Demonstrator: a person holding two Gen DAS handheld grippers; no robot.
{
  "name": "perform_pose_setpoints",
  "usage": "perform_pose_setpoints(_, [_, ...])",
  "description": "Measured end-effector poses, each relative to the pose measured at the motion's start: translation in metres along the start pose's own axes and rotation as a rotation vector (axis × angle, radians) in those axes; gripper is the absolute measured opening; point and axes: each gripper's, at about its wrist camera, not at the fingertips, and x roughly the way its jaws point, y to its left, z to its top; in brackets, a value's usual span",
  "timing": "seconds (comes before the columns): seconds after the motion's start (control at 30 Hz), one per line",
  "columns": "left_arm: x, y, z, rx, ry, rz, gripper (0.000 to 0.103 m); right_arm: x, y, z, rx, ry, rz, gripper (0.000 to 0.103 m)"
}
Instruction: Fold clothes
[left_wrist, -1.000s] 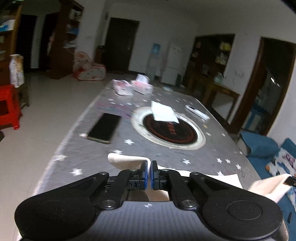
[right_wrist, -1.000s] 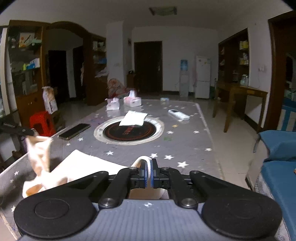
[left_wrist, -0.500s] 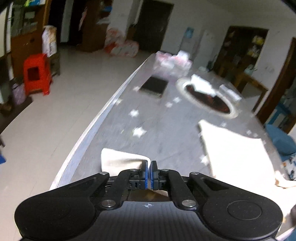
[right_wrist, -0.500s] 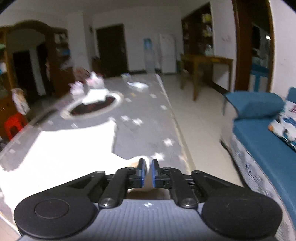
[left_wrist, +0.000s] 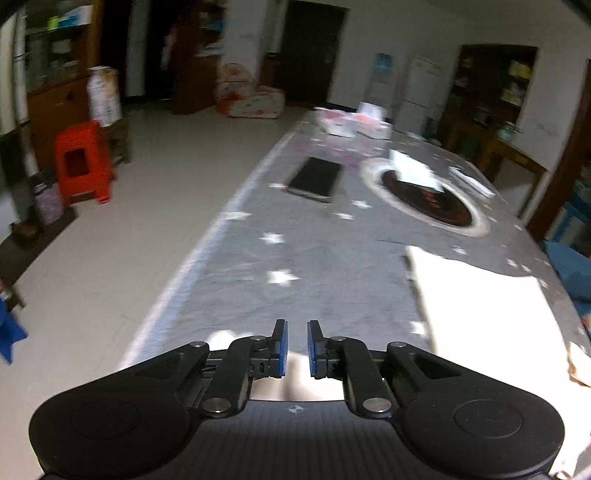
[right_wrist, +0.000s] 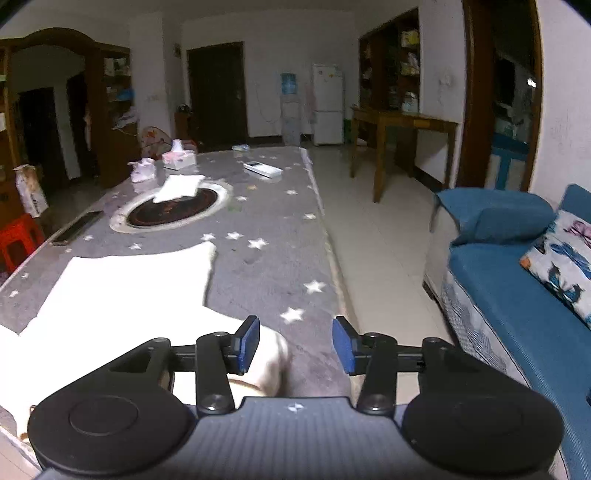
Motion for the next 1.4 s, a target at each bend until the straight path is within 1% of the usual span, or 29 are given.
perform_pose_setpoints(0.03, [0.003, -0.007, 0.000, 0.012, 0.006, -0.023, 0.013, 0.000, 0.002, 0.002, -0.006, -0.005, 0.008, 0.044])
perform_pose_setpoints(0.1, [0.012, -0.024, -0.001, 0.038, 0.023, -0.067, 0.014, 0.010, 0.015, 0.005, -0.033, 0.010, 0.053, 0.044])
perform_pose_setpoints(0.2, [0.027, -0.050, -0.003, 0.074, 0.053, -0.116, 0.019, 0.030, 0.037, 0.008, -0.081, 0.037, 0.123, 0.044])
perform_pose_setpoints(0.23, [0.033, -0.058, -0.004, 0.089, 0.065, -0.129, 0.022, 0.038, 0.044, 0.010, -0.095, 0.045, 0.142, 0.044])
perform_pose_setpoints(0.37, [0.057, -0.086, -0.006, 0.133, 0.105, -0.153, 0.023, 0.068, 0.065, 0.016, -0.127, 0.086, 0.209, 0.041])
perform_pose_setpoints(0.5, [0.076, -0.103, -0.005, 0.182, 0.111, -0.142, 0.023, 0.095, 0.076, 0.025, -0.164, 0.123, 0.236, 0.039])
perform_pose_setpoints(0.63, [0.094, -0.119, -0.003, 0.234, 0.113, -0.128, 0.022, 0.127, 0.078, 0.032, -0.174, 0.164, 0.229, 0.037])
perform_pose_setpoints(0.7, [0.100, -0.123, 0.000, 0.253, 0.110, -0.122, 0.020, 0.143, 0.079, 0.036, -0.169, 0.186, 0.226, 0.034])
perform_pose_setpoints(0.77, [0.105, -0.124, 0.004, 0.269, 0.105, -0.116, 0.015, 0.160, 0.080, 0.041, -0.168, 0.205, 0.222, 0.032])
perform_pose_setpoints(0.83, [0.110, -0.124, 0.008, 0.284, 0.098, -0.106, 0.013, 0.174, 0.082, 0.046, -0.164, 0.220, 0.220, 0.027])
perform_pose_setpoints(0.97, [0.120, -0.126, 0.016, 0.326, 0.075, -0.072, 0.009, 0.202, 0.088, 0.054, -0.156, 0.246, 0.212, 0.013])
perform_pose_setpoints(1.07, [0.131, -0.126, 0.023, 0.357, 0.059, -0.045, 0.009, 0.214, 0.096, 0.062, -0.164, 0.247, 0.222, 0.007])
perform_pose_setpoints(1.27, [0.158, -0.119, 0.049, 0.382, 0.046, 0.003, 0.009, 0.243, 0.117, 0.079, -0.202, 0.243, 0.226, 0.007])
perform_pose_setpoints(1.4, [0.179, -0.108, 0.069, 0.375, 0.049, 0.008, 0.010, 0.265, 0.128, 0.093, -0.209, 0.241, 0.236, 0.007])
